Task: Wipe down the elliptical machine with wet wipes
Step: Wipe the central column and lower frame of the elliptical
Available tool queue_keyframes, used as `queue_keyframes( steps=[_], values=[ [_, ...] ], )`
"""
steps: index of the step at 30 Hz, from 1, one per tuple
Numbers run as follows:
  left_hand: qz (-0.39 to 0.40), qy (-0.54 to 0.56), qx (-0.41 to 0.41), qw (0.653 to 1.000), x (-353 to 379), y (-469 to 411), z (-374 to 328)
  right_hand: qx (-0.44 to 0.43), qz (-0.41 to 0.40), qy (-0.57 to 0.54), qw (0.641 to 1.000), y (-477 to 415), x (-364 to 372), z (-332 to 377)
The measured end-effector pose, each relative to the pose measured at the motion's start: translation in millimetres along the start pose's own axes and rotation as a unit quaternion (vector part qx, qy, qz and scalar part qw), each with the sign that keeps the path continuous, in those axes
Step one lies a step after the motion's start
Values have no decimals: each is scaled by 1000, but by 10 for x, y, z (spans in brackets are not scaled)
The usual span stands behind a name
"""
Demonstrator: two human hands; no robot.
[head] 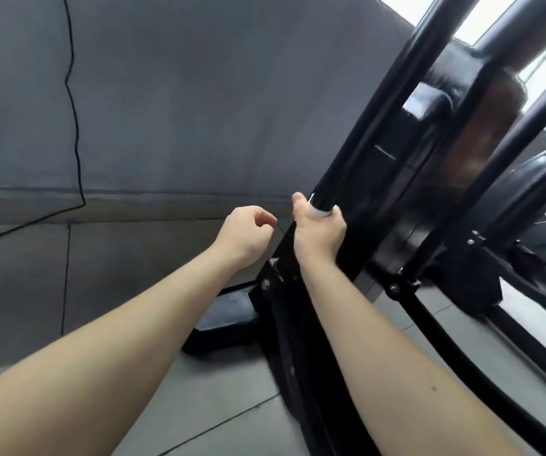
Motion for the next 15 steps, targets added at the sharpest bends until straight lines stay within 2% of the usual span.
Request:
queue_keyframes(
  steps=[3, 6, 10, 15],
  values=[
    [21, -21, -6, 1000, 30, 52, 145, 48, 26, 33, 998, 139, 109, -615],
    [40, -48, -11, 998, 57, 117, 267, 49, 49, 45, 997, 249, 140, -962],
    [72, -69, -12, 995, 144, 243, 354, 40, 69, 66, 995, 273, 110, -934],
    [99, -92, -1, 991, 274, 330, 372, -8, 112, 155, 982, 267, -221, -999]
  ],
)
Point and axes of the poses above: each hand's wrist, its own y-axis away from the middle knuckle, its own x-axis out of the palm, z = x × y, the point moved 7 cm from there along -y, towards the middle knuckle, and after that the axes turned 10 degrees about x, right-handed, at the moved point
